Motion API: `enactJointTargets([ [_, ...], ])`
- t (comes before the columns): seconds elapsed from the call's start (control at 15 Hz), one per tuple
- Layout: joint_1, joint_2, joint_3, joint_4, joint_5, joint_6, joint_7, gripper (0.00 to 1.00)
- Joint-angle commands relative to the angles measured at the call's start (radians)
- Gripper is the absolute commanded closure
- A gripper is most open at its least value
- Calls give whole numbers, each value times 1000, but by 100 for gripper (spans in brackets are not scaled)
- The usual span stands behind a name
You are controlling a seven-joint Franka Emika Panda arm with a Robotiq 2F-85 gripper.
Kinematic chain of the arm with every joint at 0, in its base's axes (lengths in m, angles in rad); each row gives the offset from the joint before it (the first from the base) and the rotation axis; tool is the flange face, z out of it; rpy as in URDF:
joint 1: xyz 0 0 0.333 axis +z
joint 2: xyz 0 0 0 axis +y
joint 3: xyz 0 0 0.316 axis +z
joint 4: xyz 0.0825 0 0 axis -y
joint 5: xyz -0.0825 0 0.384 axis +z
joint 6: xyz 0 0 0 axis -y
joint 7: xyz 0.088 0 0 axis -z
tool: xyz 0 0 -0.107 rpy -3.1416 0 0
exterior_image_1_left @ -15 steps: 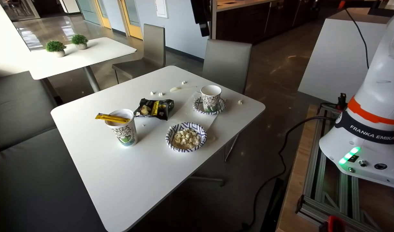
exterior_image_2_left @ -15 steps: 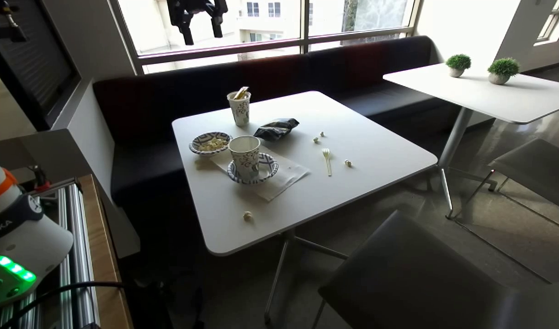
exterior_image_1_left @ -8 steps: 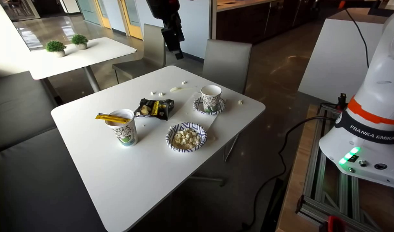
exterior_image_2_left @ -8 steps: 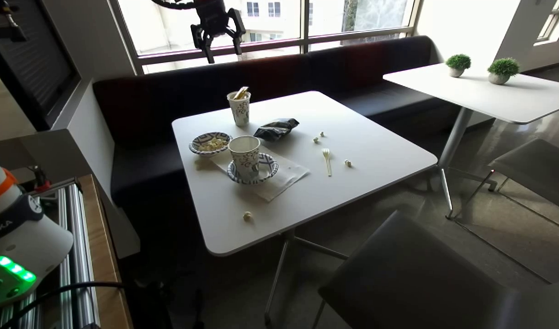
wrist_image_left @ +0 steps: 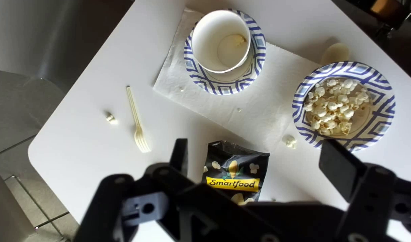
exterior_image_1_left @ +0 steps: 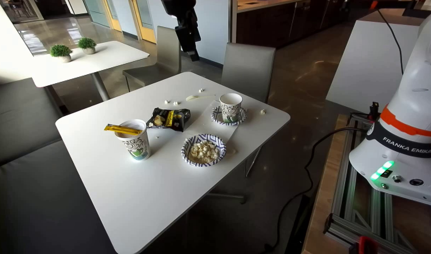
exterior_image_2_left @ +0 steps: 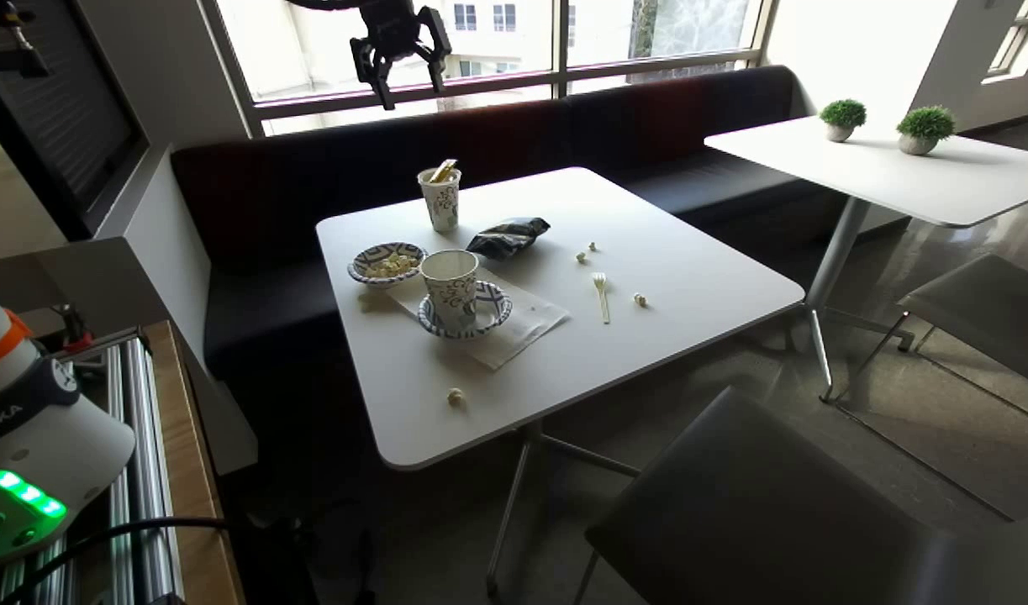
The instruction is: Pour the contents in the black packet into the coffee cup on the right.
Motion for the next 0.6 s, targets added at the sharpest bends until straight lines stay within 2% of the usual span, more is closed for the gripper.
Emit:
enactJointTargets([
  [0.0,21,73,-11,23,-51,65,61,0],
  [0.27,39,197,-14,32,-30,187,114,0],
  [0.53,56,330,-49,43,-34,326,170,0],
])
